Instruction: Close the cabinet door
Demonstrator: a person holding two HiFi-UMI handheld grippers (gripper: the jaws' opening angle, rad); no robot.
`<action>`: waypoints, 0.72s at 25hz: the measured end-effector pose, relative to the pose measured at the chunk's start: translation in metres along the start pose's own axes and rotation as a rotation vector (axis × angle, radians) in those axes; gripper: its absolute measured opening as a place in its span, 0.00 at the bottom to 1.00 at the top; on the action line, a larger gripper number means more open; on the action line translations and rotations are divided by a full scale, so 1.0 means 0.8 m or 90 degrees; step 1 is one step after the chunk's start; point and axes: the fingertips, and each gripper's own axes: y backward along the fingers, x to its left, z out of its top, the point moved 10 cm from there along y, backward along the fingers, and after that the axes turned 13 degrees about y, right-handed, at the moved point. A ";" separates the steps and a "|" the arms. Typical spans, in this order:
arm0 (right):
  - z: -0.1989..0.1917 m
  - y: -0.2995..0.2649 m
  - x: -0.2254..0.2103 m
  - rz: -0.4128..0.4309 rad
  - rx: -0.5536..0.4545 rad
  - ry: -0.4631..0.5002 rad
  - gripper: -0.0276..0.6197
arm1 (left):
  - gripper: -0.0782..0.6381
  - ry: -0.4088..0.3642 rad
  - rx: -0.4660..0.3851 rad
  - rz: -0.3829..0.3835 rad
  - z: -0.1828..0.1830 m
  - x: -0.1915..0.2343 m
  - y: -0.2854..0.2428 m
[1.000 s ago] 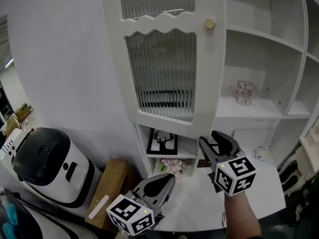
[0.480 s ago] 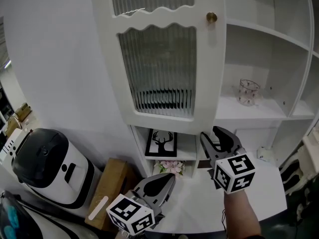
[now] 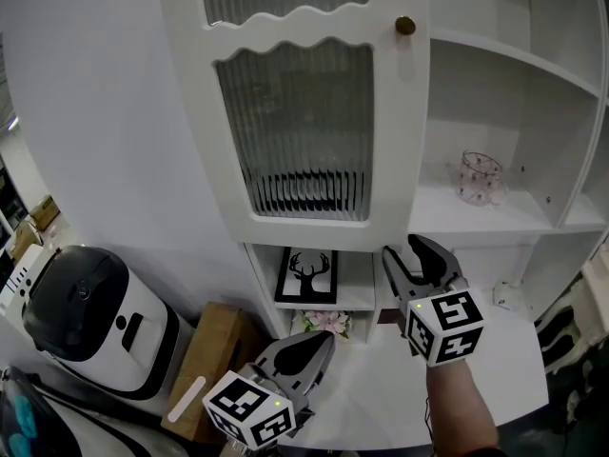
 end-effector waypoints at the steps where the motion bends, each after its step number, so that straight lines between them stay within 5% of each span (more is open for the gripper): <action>1: 0.000 -0.002 -0.001 -0.002 0.001 0.004 0.32 | 0.12 0.000 0.000 0.001 0.001 0.000 -0.001; 12: -0.003 -0.021 -0.006 -0.021 -0.001 0.025 0.32 | 0.12 0.002 -0.003 0.019 0.000 0.008 -0.003; 18: 0.003 -0.022 0.000 -0.037 0.013 0.087 0.31 | 0.12 0.004 -0.004 0.026 0.001 0.009 -0.002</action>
